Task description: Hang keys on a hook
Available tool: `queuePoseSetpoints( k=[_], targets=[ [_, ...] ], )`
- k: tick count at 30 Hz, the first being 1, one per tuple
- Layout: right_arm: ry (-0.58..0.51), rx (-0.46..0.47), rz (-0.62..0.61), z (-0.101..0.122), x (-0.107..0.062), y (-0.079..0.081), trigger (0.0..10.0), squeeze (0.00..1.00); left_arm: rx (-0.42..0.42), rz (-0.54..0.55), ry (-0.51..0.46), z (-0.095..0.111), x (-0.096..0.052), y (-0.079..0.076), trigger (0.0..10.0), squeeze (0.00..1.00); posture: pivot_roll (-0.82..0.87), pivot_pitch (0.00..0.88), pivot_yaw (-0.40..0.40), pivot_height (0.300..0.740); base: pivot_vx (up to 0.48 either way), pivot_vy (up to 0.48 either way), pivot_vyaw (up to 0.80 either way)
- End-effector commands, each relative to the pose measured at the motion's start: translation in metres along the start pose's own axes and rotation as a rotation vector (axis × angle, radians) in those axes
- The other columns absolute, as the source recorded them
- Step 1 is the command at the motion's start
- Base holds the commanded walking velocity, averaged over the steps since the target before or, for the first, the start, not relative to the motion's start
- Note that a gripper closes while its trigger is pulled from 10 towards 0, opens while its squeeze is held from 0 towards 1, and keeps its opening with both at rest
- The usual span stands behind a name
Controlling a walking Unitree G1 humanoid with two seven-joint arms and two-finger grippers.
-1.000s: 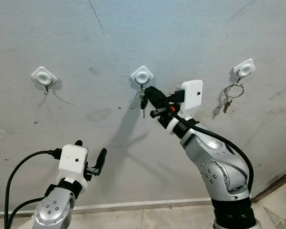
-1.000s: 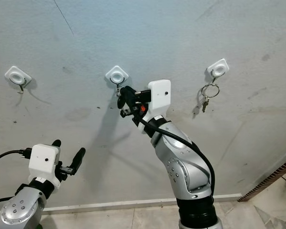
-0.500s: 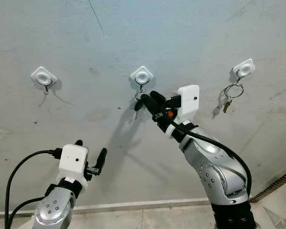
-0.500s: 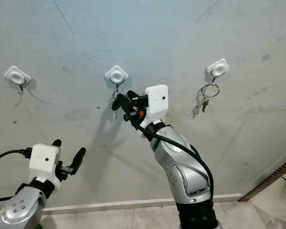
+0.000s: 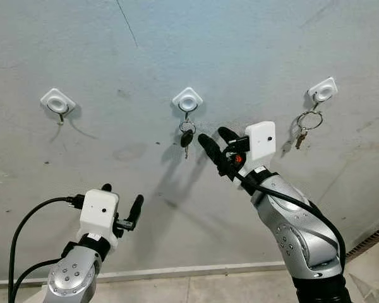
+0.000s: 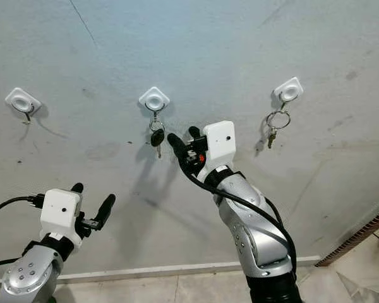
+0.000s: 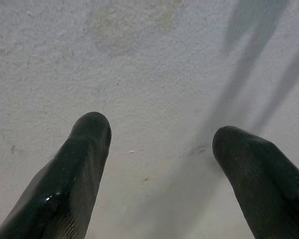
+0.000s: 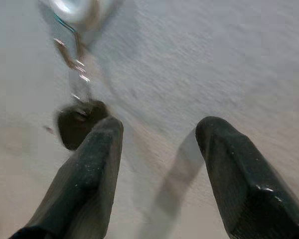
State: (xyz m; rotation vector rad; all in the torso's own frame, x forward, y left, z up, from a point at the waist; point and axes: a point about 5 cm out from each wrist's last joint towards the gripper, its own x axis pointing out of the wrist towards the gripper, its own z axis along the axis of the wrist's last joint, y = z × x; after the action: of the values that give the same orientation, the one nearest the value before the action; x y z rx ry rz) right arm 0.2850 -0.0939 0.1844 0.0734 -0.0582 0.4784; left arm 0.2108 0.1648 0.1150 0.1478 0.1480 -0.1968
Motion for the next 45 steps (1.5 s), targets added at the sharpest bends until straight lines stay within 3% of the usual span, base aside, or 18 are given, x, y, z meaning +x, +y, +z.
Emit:
queuePoseSetpoints(
  k=[1,9,12,14,20,25,27,30,31,33,45],
  targets=[
    [-0.026,-0.03,-0.053,0.005,-0.006,-0.007,10.0,1.0,0.025,-0.012,-0.007,0.001,-0.001,0.0,10.0,0.0,0.1,0.017,0.036,0.74,0.0,0.0,0.0],
    [0.105,-0.006,-0.133,-0.024,-0.056,-0.014,10.0,1.0,0.058,0.054,0.019,-0.004,-0.015,0.014,10.0,0.0,0.09,0.018,0.03,0.74,0.0,0.0,0.0],
    [0.126,-0.005,-0.155,-0.028,-0.065,-0.014,10.0,1.0,0.042,0.058,0.024,-0.004,-0.018,0.015,10.0,0.0,0.09,0.02,0.031,0.74,0.0,0.0,0.0],
    [0.148,0.021,-0.185,-0.032,-0.075,-0.014,10.0,1.0,0.077,0.07,0.015,-0.003,-0.022,0.016,10.0,0.0,0.09,0.02,0.038,0.74,0.0,0.0,0.0],
    [0.199,0.0,-0.284,-0.038,-0.093,-0.021,10.0,1.0,0.131,0.072,0.004,0.0,-0.023,0.015,10.0,0.0,0.07,0.02,0.059,0.74,0.0,0.0,0.0],
    [0.232,-0.018,-0.272,-0.041,-0.094,-0.027,10.0,0.98,0.084,0.032,0.017,-0.003,-0.019,0.011,10.0,0.0,0.06,0.016,0.061,0.74,0.0,0.0,0.0],
    [0.229,-0.012,-0.246,-0.039,-0.091,-0.026,10.0,0.0,0.087,0.028,0.012,-0.002,-0.017,0.011,10.0,0.0,0.06,0.015,0.062,0.74,0.0,0.0,0.0],
    [0.224,-0.022,-0.229,-0.038,-0.088,-0.026,10.0,0.0,0.097,0.03,0.006,-0.001,-0.016,0.011,10.0,0.0,0.06,0.015,0.062,0.74,0.0,0.0,0.0],
    [0.224,-0.033,-0.213,-0.038,-0.085,-0.025,10.0,0.0,0.153,0.061,-0.006,0.001,-0.014,0.014,10.0,0.0,0.06,0.014,0.061,0.74,0.0,0.0,0.0],
    [0.22,-0.038,-0.207,-0.038,-0.083,-0.024,10.0,0.0,0.164,0.086,-0.012,0.003,-0.013,0.018,10.0,0.0,0.07,0.013,0.056,0.74,0.0,0.0,0.0],
    [0.22,-0.011,-0.173,-0.039,-0.075,-0.018,10.0,0.0,0.123,0.08,-0.012,0.003,-0.013,0.016,10.0,0.0,0.08,0.015,0.048,0.74,0.0,0.0,0.0]
  ],
)
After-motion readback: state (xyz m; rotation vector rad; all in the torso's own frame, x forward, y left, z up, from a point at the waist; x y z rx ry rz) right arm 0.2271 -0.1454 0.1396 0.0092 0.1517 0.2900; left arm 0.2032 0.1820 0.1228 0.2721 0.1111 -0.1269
